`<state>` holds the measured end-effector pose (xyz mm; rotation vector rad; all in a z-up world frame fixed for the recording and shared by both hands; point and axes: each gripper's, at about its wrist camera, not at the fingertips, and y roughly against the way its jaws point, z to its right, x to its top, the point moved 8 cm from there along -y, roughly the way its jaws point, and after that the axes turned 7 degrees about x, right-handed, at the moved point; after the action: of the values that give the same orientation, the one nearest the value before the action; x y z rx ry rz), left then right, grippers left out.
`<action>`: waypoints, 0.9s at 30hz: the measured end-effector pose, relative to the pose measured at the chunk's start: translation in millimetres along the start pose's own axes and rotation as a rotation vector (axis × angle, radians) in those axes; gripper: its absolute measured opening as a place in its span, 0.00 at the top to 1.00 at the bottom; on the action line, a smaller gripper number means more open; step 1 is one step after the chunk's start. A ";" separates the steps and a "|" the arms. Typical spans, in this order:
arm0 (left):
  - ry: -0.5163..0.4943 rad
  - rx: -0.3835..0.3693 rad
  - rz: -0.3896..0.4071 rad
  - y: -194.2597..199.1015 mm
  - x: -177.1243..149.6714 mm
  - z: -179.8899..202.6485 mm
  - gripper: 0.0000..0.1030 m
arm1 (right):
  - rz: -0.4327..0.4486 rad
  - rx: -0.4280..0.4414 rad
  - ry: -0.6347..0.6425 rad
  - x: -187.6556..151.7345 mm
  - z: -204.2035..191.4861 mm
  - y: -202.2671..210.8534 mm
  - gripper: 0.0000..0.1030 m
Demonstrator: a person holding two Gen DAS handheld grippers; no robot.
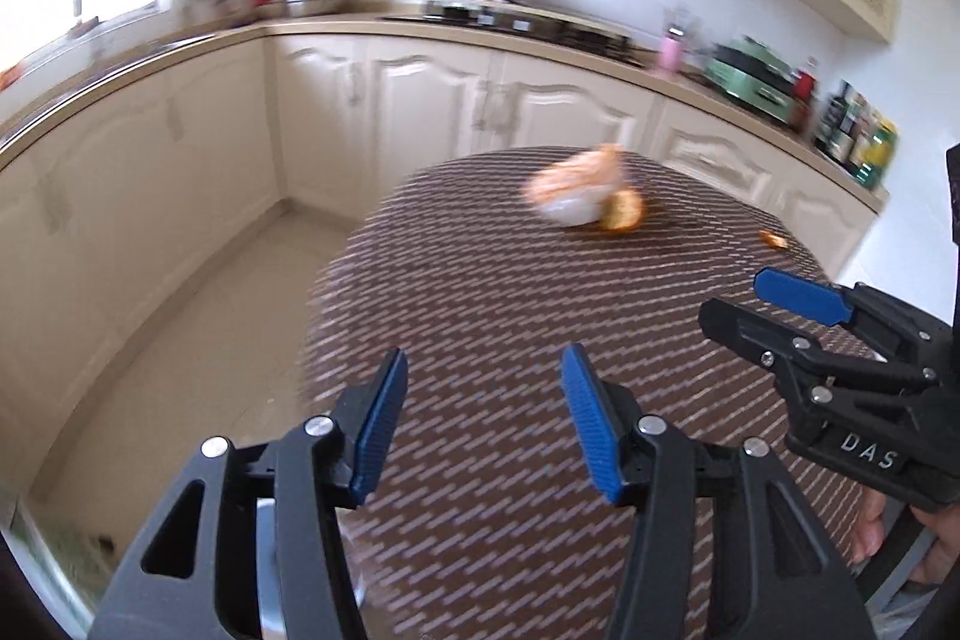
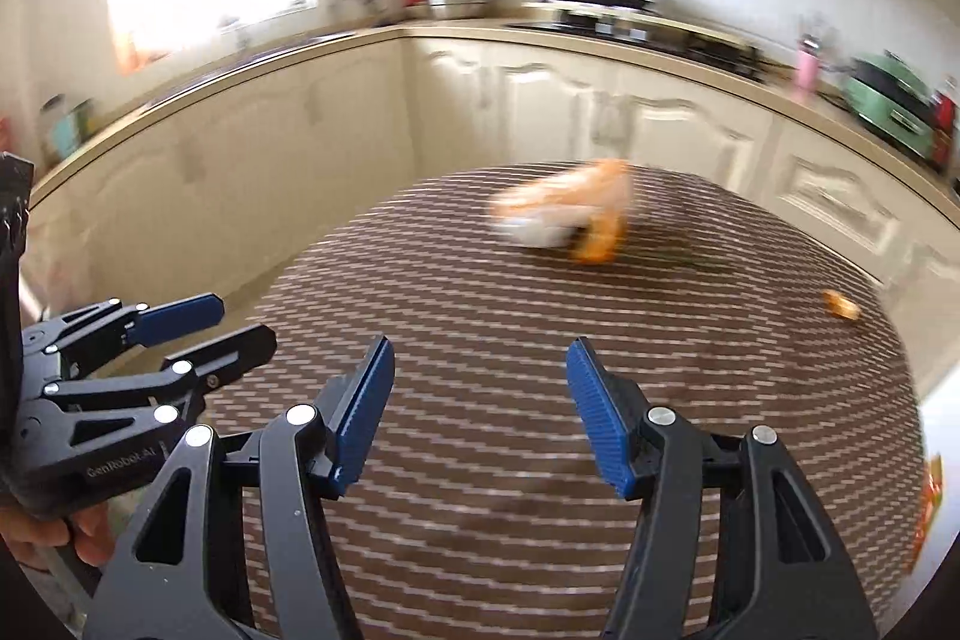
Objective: Collect trash
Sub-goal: 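Grasp the orange peel with stem with the left tool while the right tool grasps the orange peel piece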
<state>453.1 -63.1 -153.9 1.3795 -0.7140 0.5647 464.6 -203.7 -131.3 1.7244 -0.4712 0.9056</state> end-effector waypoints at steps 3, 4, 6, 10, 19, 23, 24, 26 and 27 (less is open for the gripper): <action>-0.056 -0.054 -0.008 -23.4 17.1 46.4 0.49 | 0.005 -0.066 -0.040 -2.3 48.3 6.5 0.44; -0.077 -0.057 -0.016 -33.9 22.4 61.2 0.49 | 0.005 -0.091 -0.057 -6.8 68.9 10.3 0.44; -0.111 -0.079 -0.034 -55.4 31.1 86.9 0.49 | 0.002 -0.128 -0.083 -11.1 98.8 14.6 0.44; -0.150 -0.064 -0.051 -93.5 45.0 116.6 0.49 | 0.004 -0.178 -0.128 -16.5 146.1 16.7 0.44; -0.178 0.005 -0.043 -151.4 77.7 153.8 0.49 | -0.028 -0.215 -0.202 -28.9 213.5 -1.9 0.43; -0.181 0.032 -0.065 -172.0 82.4 157.5 0.55 | -0.043 -0.236 -0.231 -26.9 237.0 -10.5 0.42; -0.185 0.028 -0.075 -176.4 83.4 160.0 0.61 | -0.045 -0.237 -0.239 -25.8 241.6 -12.7 0.42; -0.195 0.025 -0.081 -181.9 87.4 164.6 0.77 | -0.048 -0.252 -0.259 -20.6 252.8 -17.2 0.42; -0.195 0.019 -0.080 -183.2 89.3 167.0 0.78 | -0.047 -0.266 -0.257 -16.6 258.1 -19.6 0.42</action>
<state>626.6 -255.1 -203.6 1.4875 -0.8069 0.3776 555.2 -439.6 -189.9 1.6041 -0.6860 0.5602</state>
